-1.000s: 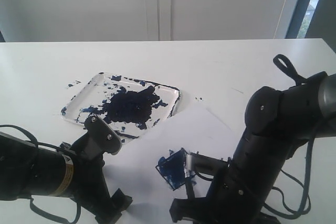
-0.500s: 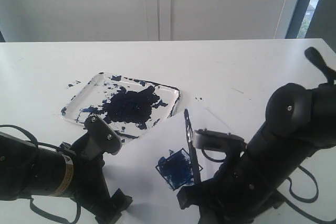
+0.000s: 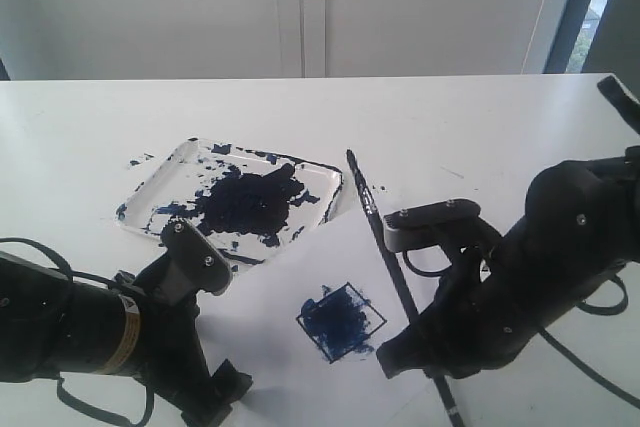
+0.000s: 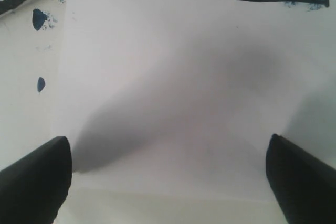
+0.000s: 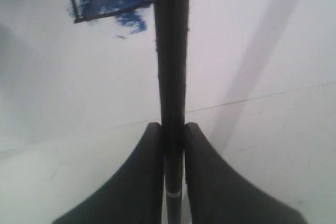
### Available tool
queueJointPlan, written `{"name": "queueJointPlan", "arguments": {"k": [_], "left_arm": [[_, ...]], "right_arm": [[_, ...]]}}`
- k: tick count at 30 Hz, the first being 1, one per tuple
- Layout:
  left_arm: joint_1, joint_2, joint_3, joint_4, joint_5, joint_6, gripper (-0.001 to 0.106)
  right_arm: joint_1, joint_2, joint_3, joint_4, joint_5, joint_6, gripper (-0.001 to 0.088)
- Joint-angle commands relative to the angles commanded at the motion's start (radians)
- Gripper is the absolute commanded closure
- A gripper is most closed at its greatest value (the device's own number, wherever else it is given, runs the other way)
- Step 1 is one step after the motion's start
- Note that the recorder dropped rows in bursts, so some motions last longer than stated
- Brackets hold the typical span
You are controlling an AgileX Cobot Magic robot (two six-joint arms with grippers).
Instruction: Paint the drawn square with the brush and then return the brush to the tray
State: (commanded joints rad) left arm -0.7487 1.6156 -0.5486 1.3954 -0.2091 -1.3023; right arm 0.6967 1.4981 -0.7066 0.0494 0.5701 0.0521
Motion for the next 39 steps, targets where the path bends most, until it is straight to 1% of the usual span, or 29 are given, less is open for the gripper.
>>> {"name": "queueJointPlan", "arguments": {"k": [3, 6, 11, 14, 16, 21, 24, 27, 33, 36, 39], "left_arm": [[0.000, 0.000, 0.000, 0.000, 0.000, 0.000, 0.000], [0.000, 0.000, -0.010, 0.000, 0.000, 0.000, 0.000], [0.000, -0.020, -0.040, -0.012, -0.008, -0.006, 0.000], [0.000, -0.049, -0.053, -0.019, -0.006, -0.006, 0.000], [0.000, -0.071, -0.059, -0.021, -0.002, -0.006, 0.000], [0.000, -0.143, -0.059, -0.023, 0.002, -0.003, 0.000], [0.000, -0.193, -0.059, -0.023, 0.032, 0.000, 0.000], [0.000, -0.247, -0.059, -0.027, 0.095, -0.002, 0.000], [0.000, -0.369, -0.074, -0.033, 0.224, -0.007, 0.000], [0.000, -0.427, -0.084, -0.033, 0.281, -0.007, 0.000], [0.000, -0.479, -0.093, -0.034, 0.341, -0.007, 0.000]], "right_arm": [[0.000, 0.000, 0.000, -0.182, 0.000, 0.149, 0.0868], [0.000, 0.000, 0.000, -0.338, 0.000, 0.244, 0.0868], [0.000, 0.008, -0.002, -0.491, -0.006, 0.283, 0.0868], [0.000, 0.031, -0.002, -0.573, -0.036, 0.372, 0.0868], [0.000, 0.052, -0.002, -0.623, -0.064, 0.405, 0.0868], [0.000, 0.110, -0.002, -0.691, -0.114, 0.408, 0.0868], [0.000, 0.141, -0.008, -0.736, -0.148, 0.433, 0.0868], [0.000, 0.169, -0.024, -0.748, -0.195, 0.450, 0.0868], [0.000, 0.222, -0.065, -0.758, -0.337, 0.452, 0.0868], [0.000, 0.267, -0.087, -0.756, -0.375, 0.494, 0.0868], [0.000, 0.312, -0.112, -0.756, -0.390, 0.501, 0.0868]]}}
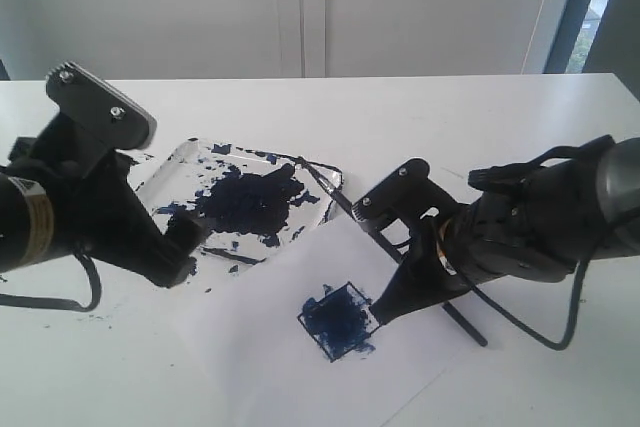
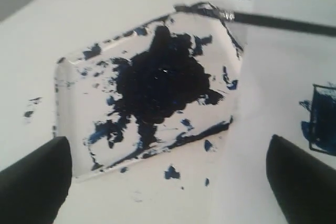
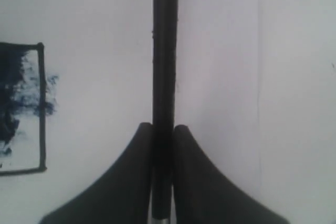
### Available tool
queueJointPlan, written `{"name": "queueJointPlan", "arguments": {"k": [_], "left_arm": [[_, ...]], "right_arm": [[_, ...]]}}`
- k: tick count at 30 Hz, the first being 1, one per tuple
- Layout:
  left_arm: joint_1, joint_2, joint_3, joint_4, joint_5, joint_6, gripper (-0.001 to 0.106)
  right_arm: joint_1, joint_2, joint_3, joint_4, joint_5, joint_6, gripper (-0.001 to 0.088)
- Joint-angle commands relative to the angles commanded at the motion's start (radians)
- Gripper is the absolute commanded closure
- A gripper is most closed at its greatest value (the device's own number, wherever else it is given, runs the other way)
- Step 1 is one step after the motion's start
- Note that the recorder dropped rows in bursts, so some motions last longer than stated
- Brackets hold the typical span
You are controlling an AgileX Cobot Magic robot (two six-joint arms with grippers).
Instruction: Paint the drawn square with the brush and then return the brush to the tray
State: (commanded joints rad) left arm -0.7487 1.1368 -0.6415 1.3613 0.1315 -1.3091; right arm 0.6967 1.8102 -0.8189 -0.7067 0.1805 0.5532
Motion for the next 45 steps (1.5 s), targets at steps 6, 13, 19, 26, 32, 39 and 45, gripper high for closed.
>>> {"name": "queueJointPlan", "arguments": {"k": [6, 13, 19, 26, 32, 39, 45], "left_arm": [[0.000, -0.100, 0.000, -0.027, 0.152, 0.000, 0.000], [0.000, -0.185, 0.000, -0.041, 0.203, 0.000, 0.000], [0.000, -0.217, 0.000, -0.061, 0.210, 0.000, 0.000], [0.000, -0.217, 0.000, -0.071, 0.214, 0.000, 0.000], [0.000, -0.217, 0.000, -0.070, 0.229, 0.000, 0.000], [0.000, -0.217, 0.000, -0.076, 0.229, 0.000, 0.000], [0.000, -0.217, 0.000, -0.078, 0.229, 0.000, 0.000]], "right_arm": [[0.000, 0.059, -0.039, -0.004, -0.048, 0.000, 0.0868], [0.000, 0.066, -0.058, -0.004, -0.051, 0.004, 0.0868], [0.000, 0.066, -0.058, -0.002, -0.054, 0.004, 0.0753], [0.017, 0.062, -0.058, -0.003, -0.046, 0.004, 0.0705], [0.050, 0.043, -0.058, -0.003, -0.048, 0.004, 0.0684], [0.053, 0.037, -0.058, -0.003, -0.046, 0.004, 0.0509], [0.053, 0.037, -0.058, -0.003, -0.048, -0.016, 0.0590]]}}
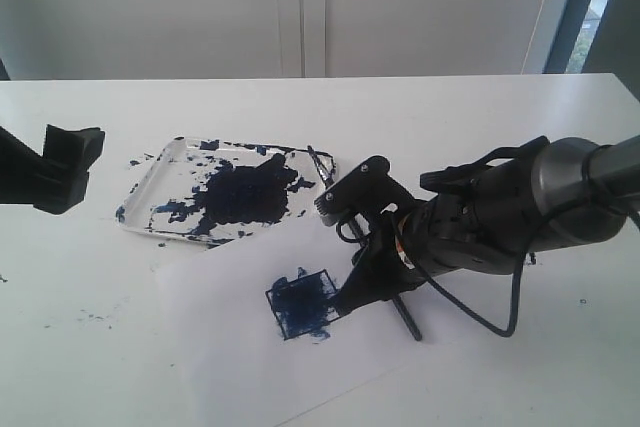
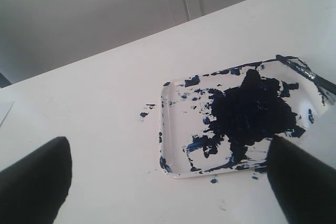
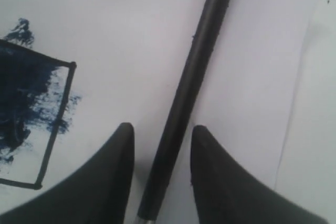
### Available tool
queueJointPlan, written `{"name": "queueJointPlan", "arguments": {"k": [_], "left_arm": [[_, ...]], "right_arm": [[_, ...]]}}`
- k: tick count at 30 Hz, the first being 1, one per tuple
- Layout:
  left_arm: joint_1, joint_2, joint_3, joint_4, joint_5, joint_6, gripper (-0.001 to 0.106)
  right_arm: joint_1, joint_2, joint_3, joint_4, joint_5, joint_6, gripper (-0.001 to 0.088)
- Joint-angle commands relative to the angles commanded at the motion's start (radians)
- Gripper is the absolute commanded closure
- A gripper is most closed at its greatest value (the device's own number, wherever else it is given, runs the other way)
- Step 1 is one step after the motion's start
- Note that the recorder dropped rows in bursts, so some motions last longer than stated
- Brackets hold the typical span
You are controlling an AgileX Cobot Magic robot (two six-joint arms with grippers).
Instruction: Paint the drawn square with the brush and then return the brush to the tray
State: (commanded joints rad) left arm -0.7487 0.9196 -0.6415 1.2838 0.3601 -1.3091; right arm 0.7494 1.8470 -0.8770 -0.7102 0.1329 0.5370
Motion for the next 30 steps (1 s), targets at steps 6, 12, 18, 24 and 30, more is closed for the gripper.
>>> {"name": "queueJointPlan", "arguments": {"k": [6, 12, 18, 24, 30], "left_arm": [[0.000, 0.000, 0.000, 0.000, 0.000, 0.000, 0.000], [0.000, 0.000, 0.000, 0.000, 0.010, 0.000, 0.000], [0.000, 0.000, 0.000, -0.031, 0.009, 0.004, 0.000], [0.000, 0.000, 0.000, -0.031, 0.009, 0.004, 0.000], [0.000, 0.000, 0.000, -0.031, 0.032, 0.006, 0.000]], "right_arm": [[0.000, -0.004, 0.000, -0.007, -0.002, -0.002, 0.0814], [0.000, -0.056, 0.000, -0.026, -0.004, -0.002, 0.0815], [0.000, -0.082, 0.000, -0.028, -0.013, -0.011, 0.0794], [0.000, -0.084, 0.000, -0.024, -0.055, 0.026, 0.0322], [0.011, -0.179, 0.000, -0.022, -0.050, 0.026, 0.0345]]}}
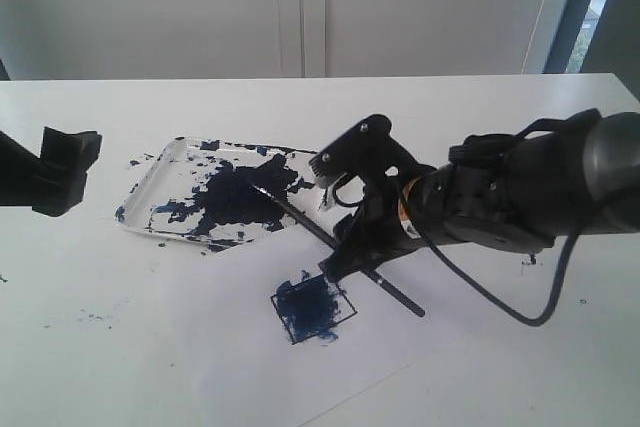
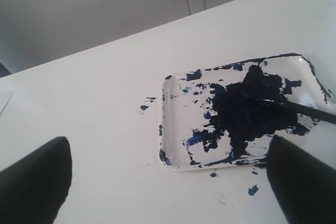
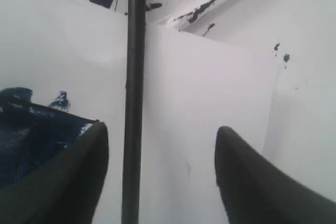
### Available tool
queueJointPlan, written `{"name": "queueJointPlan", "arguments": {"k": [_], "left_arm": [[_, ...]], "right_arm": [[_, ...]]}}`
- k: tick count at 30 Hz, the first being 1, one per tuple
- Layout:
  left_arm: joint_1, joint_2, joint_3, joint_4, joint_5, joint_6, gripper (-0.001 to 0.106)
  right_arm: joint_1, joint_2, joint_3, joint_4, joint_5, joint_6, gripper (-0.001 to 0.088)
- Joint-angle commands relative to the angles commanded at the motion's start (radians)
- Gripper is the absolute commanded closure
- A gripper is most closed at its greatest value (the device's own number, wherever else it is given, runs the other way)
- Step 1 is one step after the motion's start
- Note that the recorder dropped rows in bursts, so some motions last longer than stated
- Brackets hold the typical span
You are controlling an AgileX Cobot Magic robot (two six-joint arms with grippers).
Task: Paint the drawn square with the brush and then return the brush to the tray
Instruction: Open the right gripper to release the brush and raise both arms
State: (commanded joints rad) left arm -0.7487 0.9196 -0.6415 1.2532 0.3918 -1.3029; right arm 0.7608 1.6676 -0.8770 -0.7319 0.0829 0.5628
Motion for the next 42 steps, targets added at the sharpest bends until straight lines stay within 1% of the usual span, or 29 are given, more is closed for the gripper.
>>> {"name": "queueJointPlan", "arguments": {"k": [1, 2, 6, 8, 9, 12, 13, 14, 16, 19, 22, 38, 42], "left_arm": [[0.000, 0.000, 0.000, 0.000, 0.000, 0.000, 0.000], [0.000, 0.000, 0.000, 0.000, 0.000, 0.000, 0.000], [0.000, 0.000, 0.000, 0.012, 0.000, 0.002, 0.000], [0.000, 0.000, 0.000, 0.012, -0.006, 0.002, 0.000], [0.000, 0.000, 0.000, 0.012, -0.006, 0.002, 0.000], [0.000, 0.000, 0.000, 0.010, -0.006, 0.002, 0.000], [0.000, 0.000, 0.000, 0.010, -0.006, 0.002, 0.000], [0.000, 0.000, 0.000, 0.010, -0.006, 0.002, 0.000], [0.000, 0.000, 0.000, 0.010, -0.006, 0.002, 0.000], [0.000, 0.000, 0.000, 0.010, -0.006, 0.002, 0.000], [0.000, 0.000, 0.000, 0.010, -0.006, 0.002, 0.000], [0.000, 0.000, 0.000, 0.010, -0.011, 0.000, 0.000], [0.011, -0.027, 0.000, 0.010, -0.050, 0.000, 0.000]], "right_arm": [[0.006, -0.027, 0.000, 0.002, 0.002, 0.000, 0.0372], [0.023, -0.066, 0.000, 0.002, 0.010, 0.005, 0.0429], [0.068, -0.194, 0.002, 0.006, 0.043, 0.033, 0.0694], [0.087, -0.249, 0.002, 0.020, 0.066, 0.046, 0.0849], [0.096, -0.271, 0.002, 0.028, 0.076, 0.046, 0.0867], [0.120, -0.394, 0.009, 0.038, 0.161, 0.050, 0.0868], [0.120, -0.417, 0.011, 0.056, 0.178, 0.050, 0.0868], [0.120, -0.459, 0.013, 0.090, 0.237, 0.050, 0.0868], [0.120, -0.510, 0.013, 0.121, 0.295, 0.050, 0.0868], [0.120, -0.566, 0.013, 0.129, 0.306, 0.050, 0.0868], [0.120, -0.588, 0.013, 0.129, 0.306, 0.050, 0.0868], [0.120, -0.588, 0.013, 0.129, 0.306, 0.050, 0.0868], [0.120, -0.613, 0.013, 0.129, 0.300, 0.050, 0.0868]]}}
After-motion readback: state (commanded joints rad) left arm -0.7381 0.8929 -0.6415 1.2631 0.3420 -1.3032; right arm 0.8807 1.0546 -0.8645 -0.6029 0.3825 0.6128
